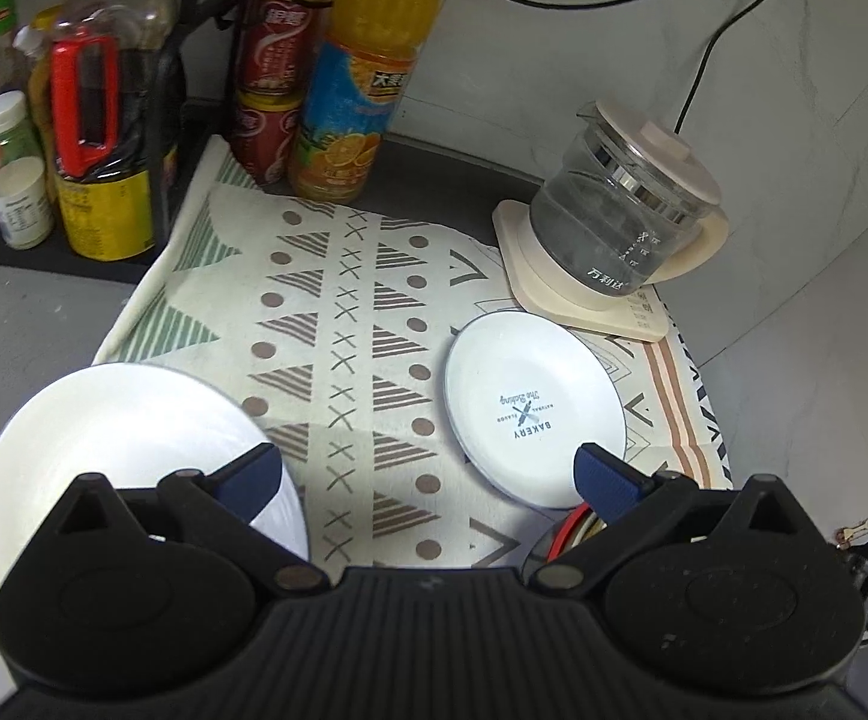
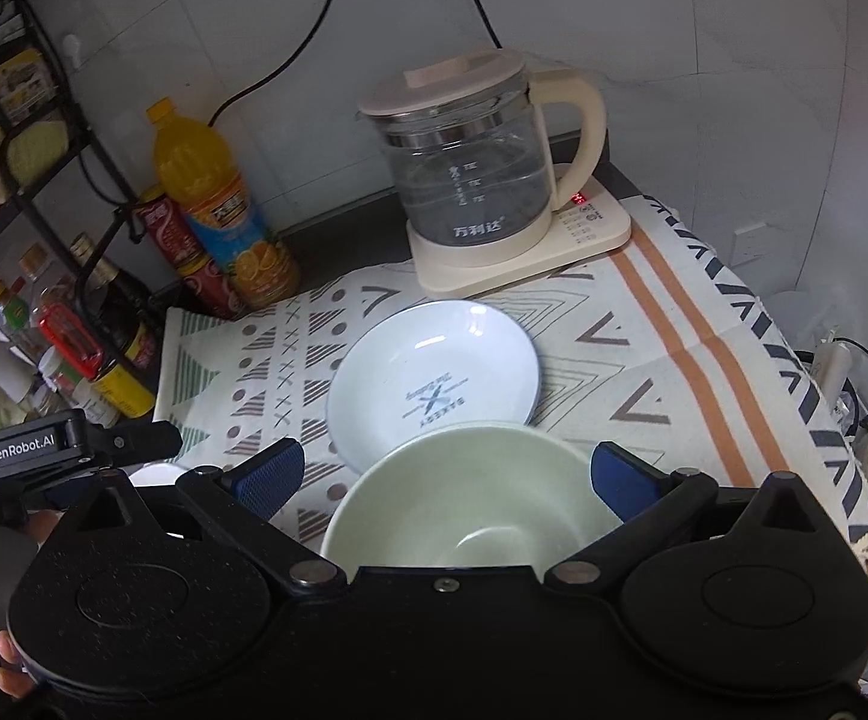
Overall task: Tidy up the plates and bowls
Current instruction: 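Move both grippers to the rim of the white 'BAKERY' plate, then close the left gripper on the 'BAKERY' plate rim while the right gripper closes too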
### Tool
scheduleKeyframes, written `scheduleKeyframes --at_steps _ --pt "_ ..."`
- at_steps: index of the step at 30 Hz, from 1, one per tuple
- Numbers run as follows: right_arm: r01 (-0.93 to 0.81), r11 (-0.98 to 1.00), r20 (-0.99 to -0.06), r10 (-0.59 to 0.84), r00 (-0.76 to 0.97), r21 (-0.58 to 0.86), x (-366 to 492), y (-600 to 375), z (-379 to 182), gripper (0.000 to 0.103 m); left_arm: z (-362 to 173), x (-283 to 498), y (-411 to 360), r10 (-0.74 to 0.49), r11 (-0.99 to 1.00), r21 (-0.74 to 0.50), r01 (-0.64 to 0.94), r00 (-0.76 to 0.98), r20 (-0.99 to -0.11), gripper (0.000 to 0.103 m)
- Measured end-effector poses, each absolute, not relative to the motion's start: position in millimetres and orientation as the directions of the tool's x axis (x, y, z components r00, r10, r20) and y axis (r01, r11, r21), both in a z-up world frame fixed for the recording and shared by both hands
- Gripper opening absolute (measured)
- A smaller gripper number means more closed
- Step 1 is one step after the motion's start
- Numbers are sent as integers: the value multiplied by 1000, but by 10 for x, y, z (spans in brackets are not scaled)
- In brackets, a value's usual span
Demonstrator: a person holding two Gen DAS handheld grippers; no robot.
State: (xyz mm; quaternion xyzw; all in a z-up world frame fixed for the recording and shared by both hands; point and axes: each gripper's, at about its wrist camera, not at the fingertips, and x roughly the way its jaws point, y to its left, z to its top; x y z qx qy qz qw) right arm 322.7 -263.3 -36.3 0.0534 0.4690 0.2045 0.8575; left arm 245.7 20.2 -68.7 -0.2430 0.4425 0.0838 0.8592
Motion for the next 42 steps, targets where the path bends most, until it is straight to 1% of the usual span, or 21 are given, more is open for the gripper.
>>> scheduleKeyframes --at_steps 6,9,11,13,18,23,25,26,27,28,29,31,32,34,35,36,37,38,41,42 --pt "-287 913 -794 396 461 289 3479 -2629 -430 103 -755 2696 159 -72 874 -331 -354 581 -811 102" --pt "-269 928 -814 358 457 256 3618 -2600 -489 103 -809 2822 147 -61 877 -313 -364 562 -825 102" --pt "-273 932 -822 343 455 238 3697 -2577 -527 103 -861 2892 174 -68 867 -323 -380 552 -831 102" --pt "-278 930 -828 347 440 242 3778 -2557 -572 103 -920 2955 193 -84 857 -341 -386 548 -832 102" --pt "-270 931 -846 342 409 245 3999 -2529 -685 103 -1067 3118 183 -66 858 -314 -407 519 -852 102" --pt "-264 930 -866 342 365 256 4220 -2512 -812 103 -1264 3291 179 -83 848 -320 -422 490 -868 100" --pt "-251 931 -876 341 341 264 4320 -2517 -884 101 -1344 3349 177 -101 845 -333 -418 487 -867 100" --pt "-238 934 -883 337 326 268 4371 -2524 -931 98 -1382 3373 176 -110 842 -341 -417 487 -866 100" --pt "-224 936 -891 332 309 271 4424 -2535 -985 91 -1421 3398 182 -121 836 -353 -420 486 -865 99" --pt "-209 939 -900 326 290 272 4478 -2546 -1044 81 -1462 3417 195 -136 826 -370 -425 486 -863 98" --pt "-196 942 -908 320 269 273 4526 -2554 -1100 76 -1500 3438 208 -152 815 -388 -431 486 -860 94" --pt "-162 944 -921 319 221 288 4628 -2580 -1229 61 -1563 3484 229 -174 795 -412 -445 482 -858 89" --pt "-145 943 -925 324 200 299 4671 -2593 -1285 57 -1589 3511 233 -182 790 -419 -449 481 -858 85" --pt "-120 942 -928 331 169 314 4748 -2614 -1375 46 -1642 3567 233 -196 779 -432 -455 477 -857 80" --pt "-112 942 -930 332 157 317 4780 -2622 -1413 44 -1667 3587 236 -200 772 -436 -462 474 -857 75" --pt "-104 942 -932 333 145 320 4811 -2627 -1445 40 -1698 3609 239 -206 765 -441 -470 469 -859 71" --pt "-96 941 -933 335 133 325 4840 -2633 -1476 36 -1734 3636 243 -214 754 -447 -481 463 -860 64" --pt "-88 940 -933 339 121 330 4872 -2639 -1506 35 -1769 3653 249 -224 743 -455 -491 458 -860 58" --pt "-71 937 -933 348 94 342 4955 -2653 -1584 32 -1865 3685 264 -241 717 -468 -517 446 -862 45" --pt "-68 936 -933 349 86 344 4974 -2653 -1605 30 -1899 3692 269 -244 710 -469 -526 441 -864 43"
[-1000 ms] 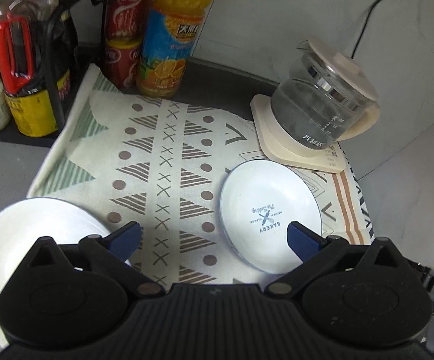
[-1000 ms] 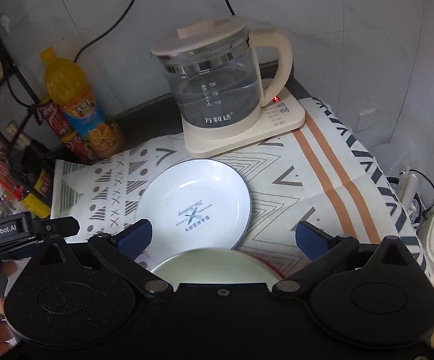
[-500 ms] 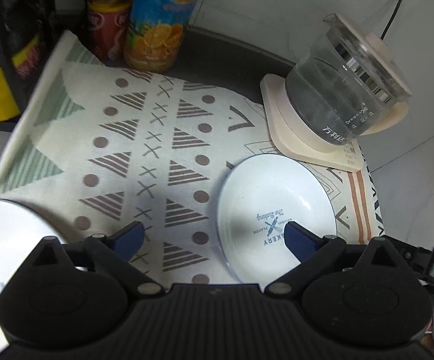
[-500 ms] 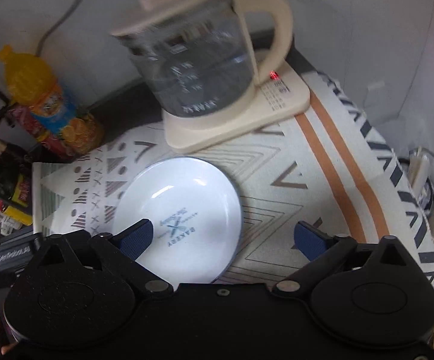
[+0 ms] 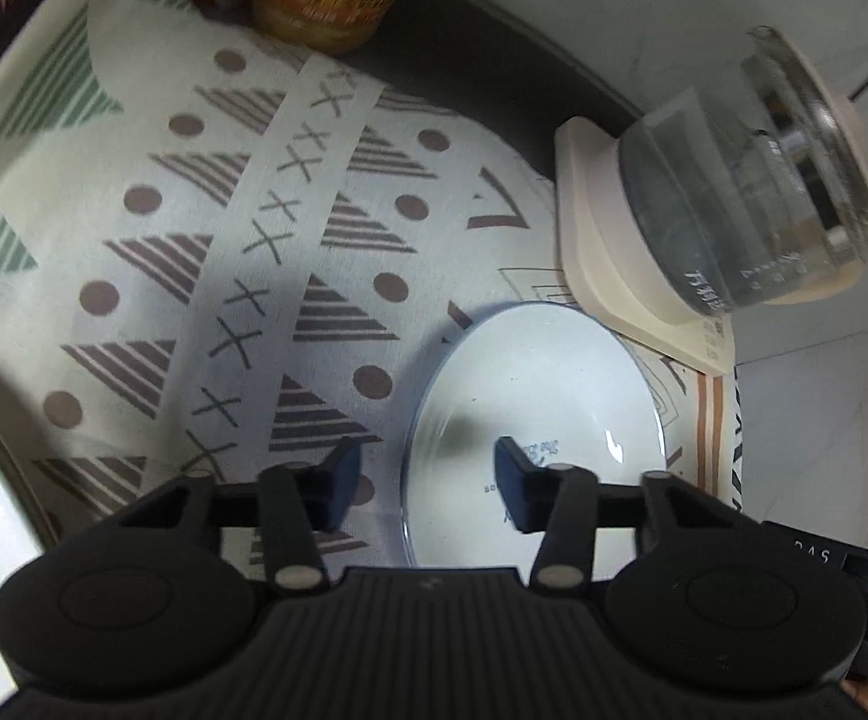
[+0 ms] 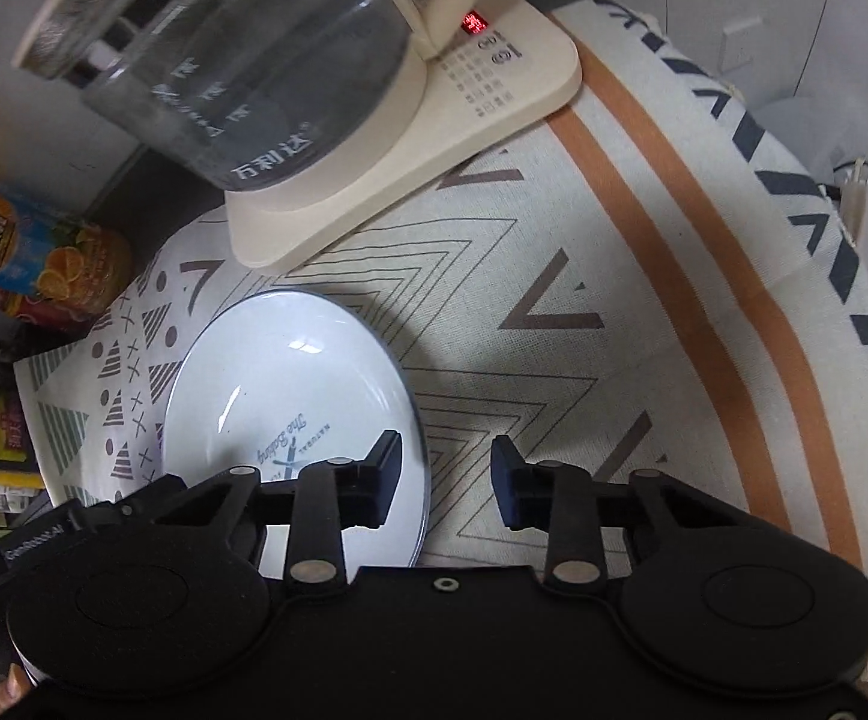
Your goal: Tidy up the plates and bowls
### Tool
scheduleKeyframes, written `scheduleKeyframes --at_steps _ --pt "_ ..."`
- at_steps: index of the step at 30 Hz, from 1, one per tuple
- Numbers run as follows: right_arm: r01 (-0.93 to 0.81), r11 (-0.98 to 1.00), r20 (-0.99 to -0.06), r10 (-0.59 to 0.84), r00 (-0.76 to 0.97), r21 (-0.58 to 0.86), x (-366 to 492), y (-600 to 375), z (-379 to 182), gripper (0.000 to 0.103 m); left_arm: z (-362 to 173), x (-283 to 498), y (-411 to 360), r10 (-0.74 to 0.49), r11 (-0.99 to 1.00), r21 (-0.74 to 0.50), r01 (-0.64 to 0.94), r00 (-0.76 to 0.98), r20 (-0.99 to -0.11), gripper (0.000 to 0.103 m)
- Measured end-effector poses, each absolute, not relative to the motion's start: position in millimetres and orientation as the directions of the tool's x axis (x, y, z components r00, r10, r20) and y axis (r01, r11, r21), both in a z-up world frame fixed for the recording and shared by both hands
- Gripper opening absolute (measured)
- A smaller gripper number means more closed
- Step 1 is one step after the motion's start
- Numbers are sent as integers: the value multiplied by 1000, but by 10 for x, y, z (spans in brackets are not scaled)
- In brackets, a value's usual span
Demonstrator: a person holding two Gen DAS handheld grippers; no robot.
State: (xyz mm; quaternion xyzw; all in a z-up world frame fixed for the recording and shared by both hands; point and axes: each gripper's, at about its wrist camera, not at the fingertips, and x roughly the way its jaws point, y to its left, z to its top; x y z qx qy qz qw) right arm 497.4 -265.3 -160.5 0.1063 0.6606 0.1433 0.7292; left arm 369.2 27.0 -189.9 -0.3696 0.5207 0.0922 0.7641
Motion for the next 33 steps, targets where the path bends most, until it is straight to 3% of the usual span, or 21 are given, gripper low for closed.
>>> scheduleKeyframes --at_steps 4,7,20,33 --pt "-81 930 -931 362 48 357 5016 -2618 -1698 27 -2016 3721 280 -265 682 -482 -549 429 -863 28" --pt "-91 927 -931 366 18 363 5037 -2593 -1777 22 -2075 3742 264 -291 663 -504 -554 430 -855 22" --pt "-109 909 -915 401 -38 402 5087 -2495 -1903 16 -2147 3730 260 -290 659 -502 -559 428 -856 15" --pt "-193 865 -874 482 65 463 4916 -2421 -1553 14 -1850 3621 399 -273 648 -545 -532 507 -818 15"
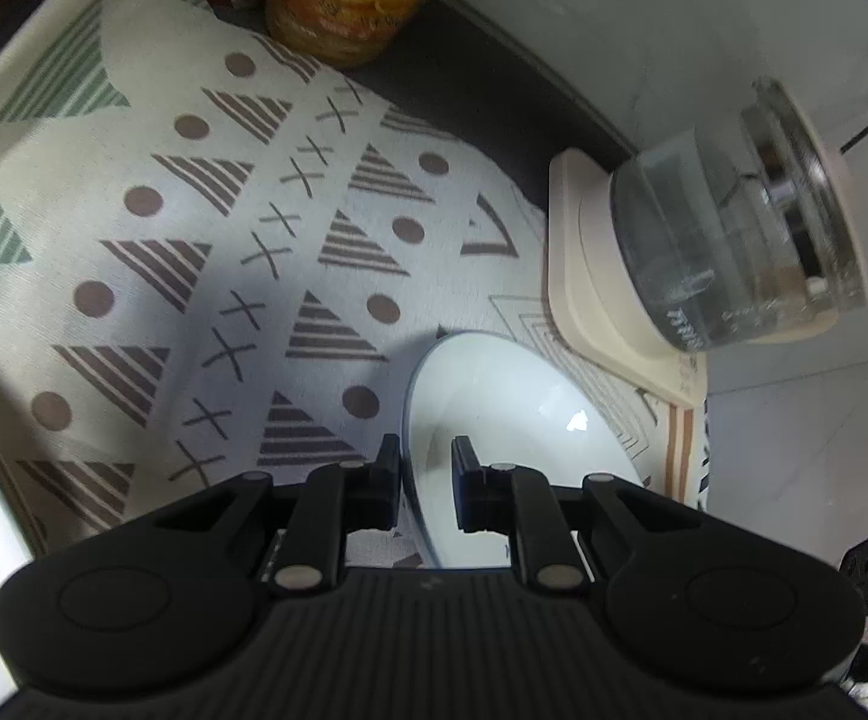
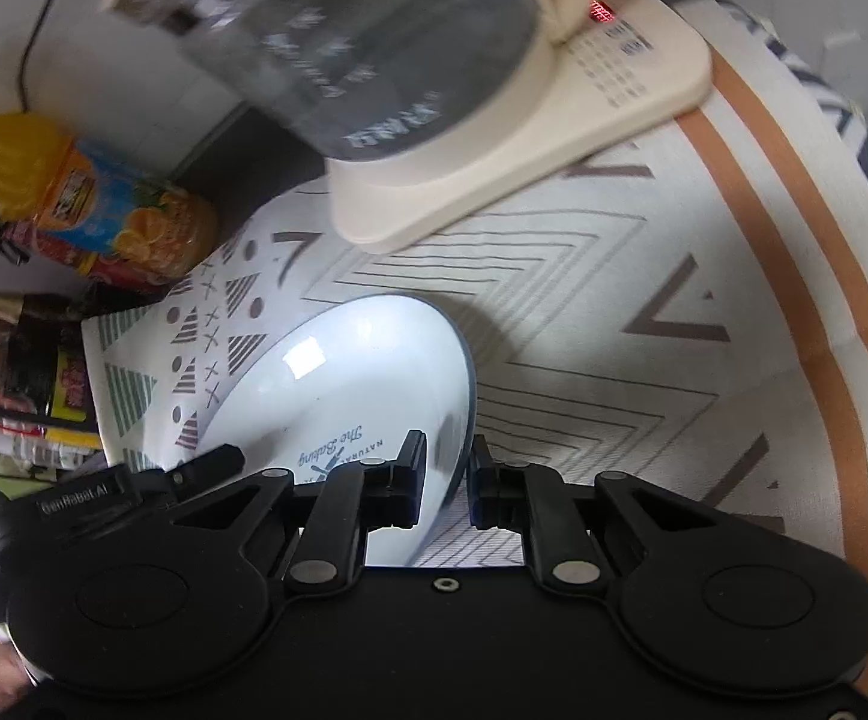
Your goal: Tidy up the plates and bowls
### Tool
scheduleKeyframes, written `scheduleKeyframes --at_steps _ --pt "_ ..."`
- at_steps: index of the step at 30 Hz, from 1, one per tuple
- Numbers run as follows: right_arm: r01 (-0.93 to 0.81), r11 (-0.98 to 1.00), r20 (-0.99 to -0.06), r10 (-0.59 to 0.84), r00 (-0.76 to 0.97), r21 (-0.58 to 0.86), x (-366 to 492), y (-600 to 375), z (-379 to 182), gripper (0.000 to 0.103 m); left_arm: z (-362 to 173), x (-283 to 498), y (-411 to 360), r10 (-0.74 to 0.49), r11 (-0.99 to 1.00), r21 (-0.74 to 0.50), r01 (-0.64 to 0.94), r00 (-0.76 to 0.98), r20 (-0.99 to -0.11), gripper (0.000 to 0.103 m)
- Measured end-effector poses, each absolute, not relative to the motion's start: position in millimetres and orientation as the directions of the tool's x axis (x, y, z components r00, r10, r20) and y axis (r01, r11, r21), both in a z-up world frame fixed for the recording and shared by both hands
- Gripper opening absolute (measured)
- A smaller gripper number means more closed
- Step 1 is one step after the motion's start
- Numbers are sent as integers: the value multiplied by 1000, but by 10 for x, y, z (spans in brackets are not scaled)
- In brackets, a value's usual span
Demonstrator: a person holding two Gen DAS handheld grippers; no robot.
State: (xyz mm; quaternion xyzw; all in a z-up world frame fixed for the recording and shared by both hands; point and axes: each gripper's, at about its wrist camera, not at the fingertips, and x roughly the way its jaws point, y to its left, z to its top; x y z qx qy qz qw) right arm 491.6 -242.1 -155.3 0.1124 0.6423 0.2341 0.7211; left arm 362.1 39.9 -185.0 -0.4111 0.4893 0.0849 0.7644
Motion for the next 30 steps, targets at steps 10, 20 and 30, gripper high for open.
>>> scheduleKeyframes --at_steps 10,20,30 --pt "-262 844 -854 508 110 468 4702 -2192 -1283 14 -1523 3354 611 -244 638 -577 -510 577 -780 15" --pt "-320 822 -841 528 118 471 4294 -1916 -1124 14 -1347 2912 898 -200 616 -584 -528 613 -765 7" --pt "-364 804 -836 537 108 470 3878 -1717 -1005 14 -1281 2390 1088 -174 598 -585 -548 623 -762 6"
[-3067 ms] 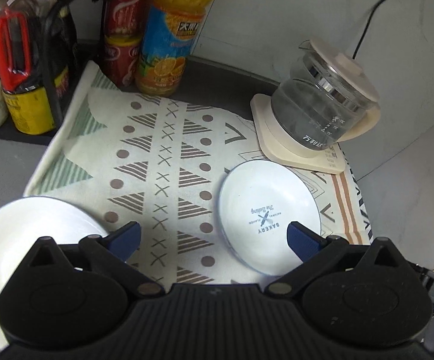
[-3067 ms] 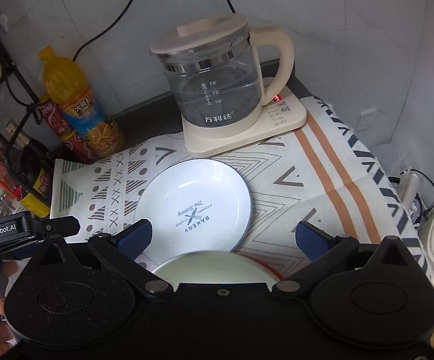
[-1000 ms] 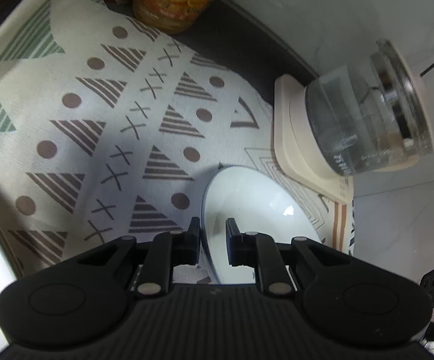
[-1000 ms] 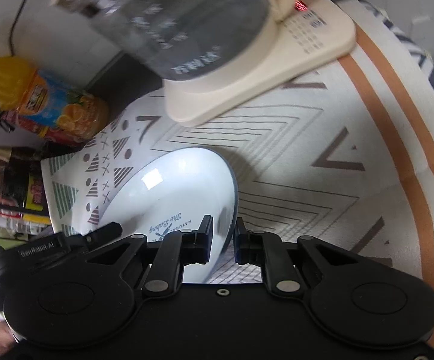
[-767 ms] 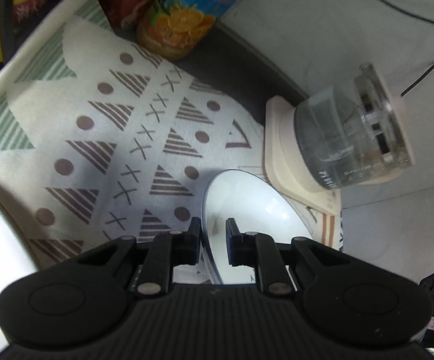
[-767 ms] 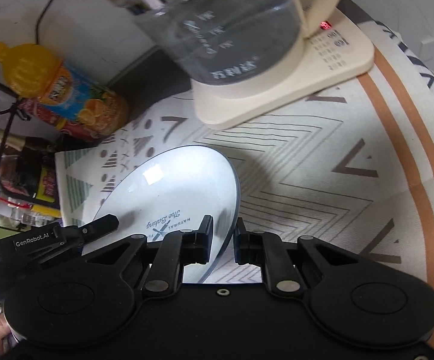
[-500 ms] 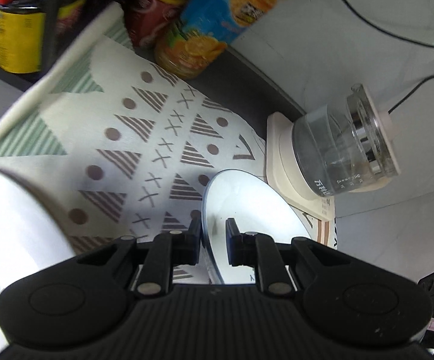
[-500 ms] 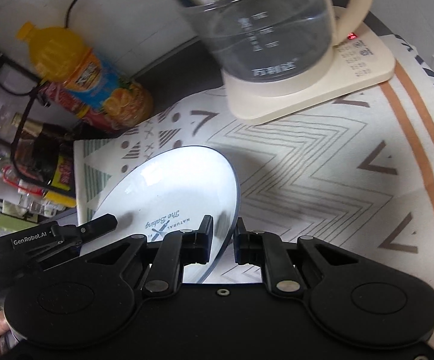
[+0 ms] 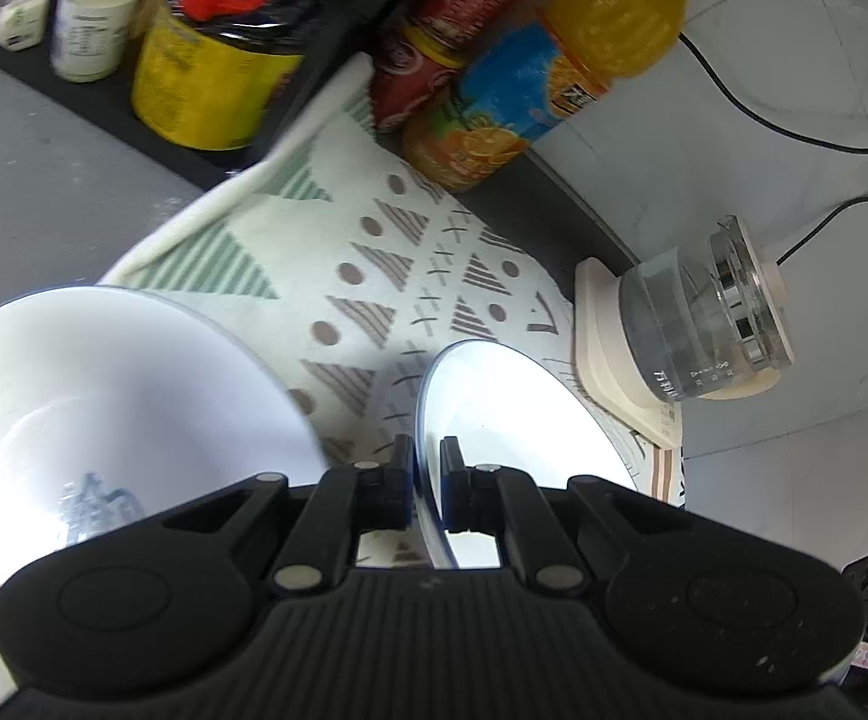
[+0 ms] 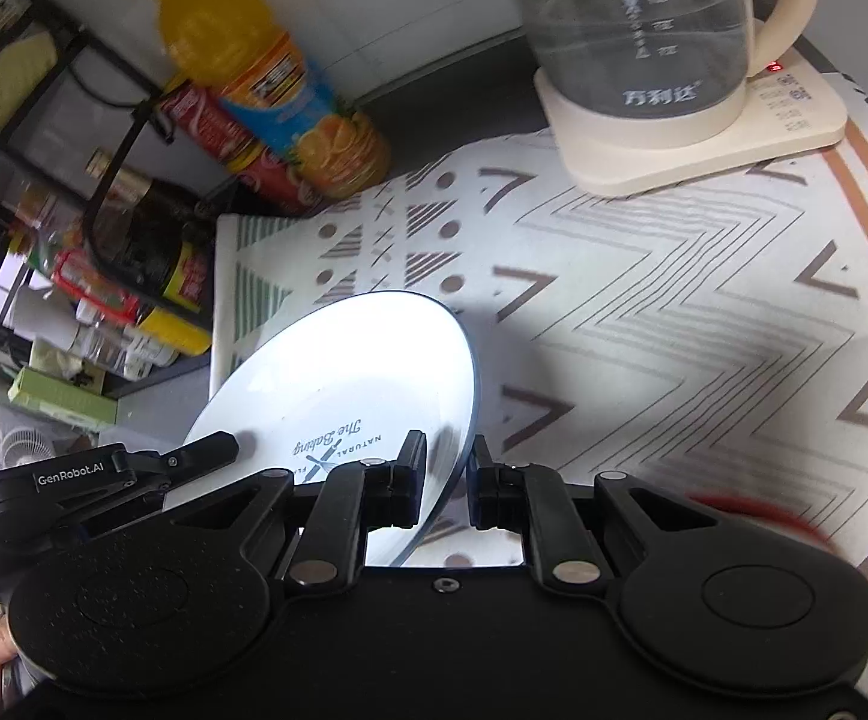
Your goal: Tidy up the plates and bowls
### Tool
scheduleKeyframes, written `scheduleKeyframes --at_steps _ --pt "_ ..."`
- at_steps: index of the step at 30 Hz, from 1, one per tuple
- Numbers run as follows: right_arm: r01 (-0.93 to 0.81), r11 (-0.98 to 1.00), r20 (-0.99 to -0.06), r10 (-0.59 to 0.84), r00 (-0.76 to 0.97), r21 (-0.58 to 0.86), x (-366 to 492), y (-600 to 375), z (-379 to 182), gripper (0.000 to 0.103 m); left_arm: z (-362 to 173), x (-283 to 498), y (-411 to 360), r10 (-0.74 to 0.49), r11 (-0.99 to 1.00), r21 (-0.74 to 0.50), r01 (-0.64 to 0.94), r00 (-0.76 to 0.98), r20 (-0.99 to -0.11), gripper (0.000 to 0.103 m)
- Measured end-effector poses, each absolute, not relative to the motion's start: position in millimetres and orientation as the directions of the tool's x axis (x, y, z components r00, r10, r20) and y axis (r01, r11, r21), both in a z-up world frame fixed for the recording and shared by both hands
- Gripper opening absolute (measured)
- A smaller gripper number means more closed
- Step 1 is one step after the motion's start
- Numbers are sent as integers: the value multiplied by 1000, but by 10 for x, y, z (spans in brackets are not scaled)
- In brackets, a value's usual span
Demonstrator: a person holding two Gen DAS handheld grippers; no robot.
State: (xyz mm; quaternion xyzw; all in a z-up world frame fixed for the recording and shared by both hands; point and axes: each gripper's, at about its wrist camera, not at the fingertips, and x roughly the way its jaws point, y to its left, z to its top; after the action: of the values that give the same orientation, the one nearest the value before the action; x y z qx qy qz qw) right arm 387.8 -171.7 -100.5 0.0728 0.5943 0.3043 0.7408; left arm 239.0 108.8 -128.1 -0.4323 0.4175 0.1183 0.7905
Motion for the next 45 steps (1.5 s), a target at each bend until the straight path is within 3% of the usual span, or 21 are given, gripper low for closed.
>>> scheduleKeyframes --at_steps 28,45 --pt "-491 759 -849 524 71 427 3015 -1233 -998 14 -1427 1293 1429 -111 533 -572 -623 619 -778 6" --pt "-543 752 -870 488 76 374 2873 -991 -1060 9 -1623 1127 1505 -65 520 -526 -673 583 -810 9"
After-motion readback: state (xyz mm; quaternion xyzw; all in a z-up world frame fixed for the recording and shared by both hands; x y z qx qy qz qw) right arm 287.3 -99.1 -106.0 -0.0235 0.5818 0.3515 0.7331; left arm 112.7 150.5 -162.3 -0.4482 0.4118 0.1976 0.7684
